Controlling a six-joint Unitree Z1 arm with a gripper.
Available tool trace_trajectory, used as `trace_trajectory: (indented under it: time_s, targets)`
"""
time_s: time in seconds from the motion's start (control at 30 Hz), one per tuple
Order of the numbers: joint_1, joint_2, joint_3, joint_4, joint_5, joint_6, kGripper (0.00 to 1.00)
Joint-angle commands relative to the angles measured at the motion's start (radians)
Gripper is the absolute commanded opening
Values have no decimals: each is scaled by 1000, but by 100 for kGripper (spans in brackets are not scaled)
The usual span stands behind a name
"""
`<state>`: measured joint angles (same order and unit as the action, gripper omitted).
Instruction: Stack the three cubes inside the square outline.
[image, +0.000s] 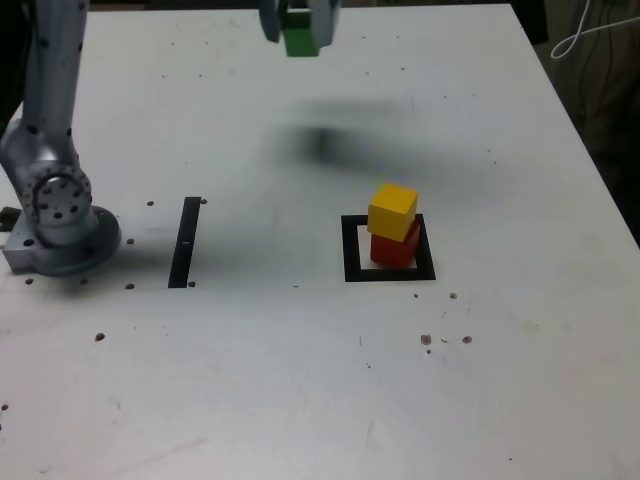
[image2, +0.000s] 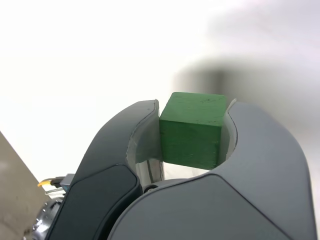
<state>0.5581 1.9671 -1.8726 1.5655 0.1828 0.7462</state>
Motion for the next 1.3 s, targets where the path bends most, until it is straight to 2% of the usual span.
trace_trajectory:
  time_s: [0.0,0.27,0.53,0.63,0.83,1.27]
  targets:
    - [-38,-19,-13,22,-5,-22,17]
    - [-209,-46,-52,59,-54,-125,17]
    - [-379,-58,-61,66,-51,-261,17]
    - [-431,-46,-65,67,-61,-314,17]
    - [-500,-10,-77,67,-85,-385,17]
    - [-618,20,-61,61,-91,-478,17]
